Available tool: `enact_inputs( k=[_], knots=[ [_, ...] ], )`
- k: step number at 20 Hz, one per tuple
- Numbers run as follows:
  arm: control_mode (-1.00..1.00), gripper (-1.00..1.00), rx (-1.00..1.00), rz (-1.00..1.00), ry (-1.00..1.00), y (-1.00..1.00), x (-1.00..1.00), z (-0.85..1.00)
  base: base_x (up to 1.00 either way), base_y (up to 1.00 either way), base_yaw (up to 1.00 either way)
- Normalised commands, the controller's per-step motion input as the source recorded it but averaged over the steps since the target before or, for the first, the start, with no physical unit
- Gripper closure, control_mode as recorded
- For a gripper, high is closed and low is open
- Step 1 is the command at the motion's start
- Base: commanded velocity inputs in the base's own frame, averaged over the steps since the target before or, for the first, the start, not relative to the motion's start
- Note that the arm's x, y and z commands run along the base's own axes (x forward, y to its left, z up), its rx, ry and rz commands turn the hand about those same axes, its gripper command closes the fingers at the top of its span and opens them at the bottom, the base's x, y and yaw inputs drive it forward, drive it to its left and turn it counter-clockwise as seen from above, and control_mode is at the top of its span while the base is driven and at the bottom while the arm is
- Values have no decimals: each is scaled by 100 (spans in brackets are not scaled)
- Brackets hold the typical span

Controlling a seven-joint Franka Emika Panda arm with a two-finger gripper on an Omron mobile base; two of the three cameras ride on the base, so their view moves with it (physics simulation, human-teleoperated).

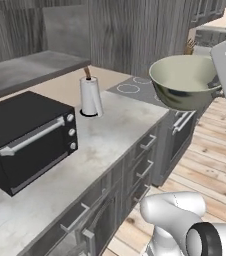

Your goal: Move the bowls from the cabinet to the plates on the dining table.

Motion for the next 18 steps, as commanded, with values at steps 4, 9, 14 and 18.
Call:
enact_inputs(
  k=[4,9,14,18],
  knots=[
    [100,100,0,0,0,0,0,0,0,0,-25],
    [100,100,0,0,0,0,0,0,0,0,-25],
    [100,100,0,0,0,0,0,0,0,0,-25],
    [100,100,0,0,0,0,0,0,0,0,-25]
  ],
)
